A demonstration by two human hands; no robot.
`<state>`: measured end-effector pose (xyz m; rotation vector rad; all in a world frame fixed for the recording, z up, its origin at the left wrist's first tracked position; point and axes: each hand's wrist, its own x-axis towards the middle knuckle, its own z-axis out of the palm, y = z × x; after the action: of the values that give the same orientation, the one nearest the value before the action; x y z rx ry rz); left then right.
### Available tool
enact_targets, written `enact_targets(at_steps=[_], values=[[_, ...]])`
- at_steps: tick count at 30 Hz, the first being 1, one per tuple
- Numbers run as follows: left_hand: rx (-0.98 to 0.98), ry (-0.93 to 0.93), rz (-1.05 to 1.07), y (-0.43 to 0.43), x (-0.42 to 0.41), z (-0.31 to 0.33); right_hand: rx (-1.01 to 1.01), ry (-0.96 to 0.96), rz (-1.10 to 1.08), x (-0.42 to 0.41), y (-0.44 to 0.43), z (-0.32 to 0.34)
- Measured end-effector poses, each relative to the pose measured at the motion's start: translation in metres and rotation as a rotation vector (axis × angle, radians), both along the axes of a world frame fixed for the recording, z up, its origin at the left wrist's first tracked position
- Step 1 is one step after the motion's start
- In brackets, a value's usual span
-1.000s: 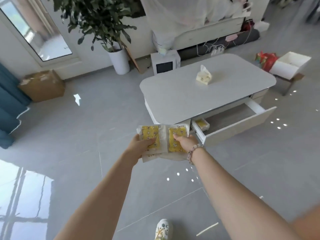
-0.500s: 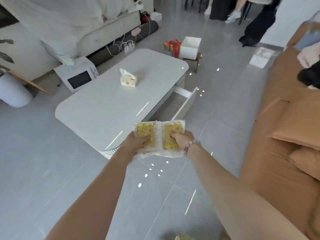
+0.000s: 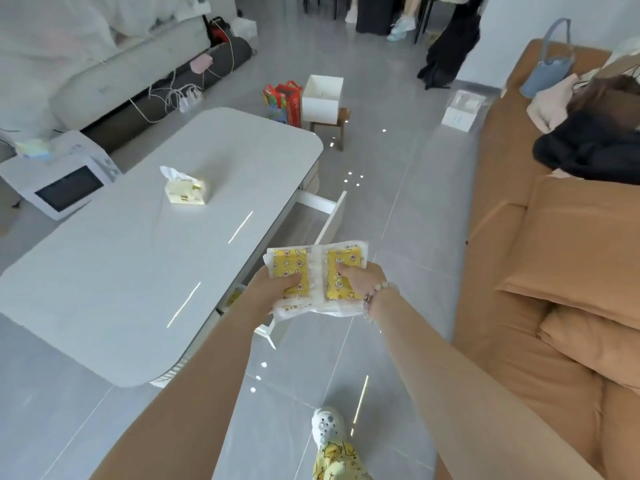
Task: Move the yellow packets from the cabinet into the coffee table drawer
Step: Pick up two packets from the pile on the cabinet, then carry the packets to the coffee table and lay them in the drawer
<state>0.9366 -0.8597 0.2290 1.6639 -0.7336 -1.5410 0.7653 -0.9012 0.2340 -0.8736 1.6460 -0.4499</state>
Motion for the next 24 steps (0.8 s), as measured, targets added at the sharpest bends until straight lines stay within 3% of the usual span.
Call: enact_targets(at_steps=[15, 24], values=[[0.077, -0.071, 0.079, -0.163, 0.037, -0.004, 0.04, -0.087, 0.076, 0.04, -0.17, -0.004], [0.103, 0.007, 0.073, -0.263, 0.066, -0.025, 0.065, -0.003, 0.12, 0.072, -0.271, -0.019]])
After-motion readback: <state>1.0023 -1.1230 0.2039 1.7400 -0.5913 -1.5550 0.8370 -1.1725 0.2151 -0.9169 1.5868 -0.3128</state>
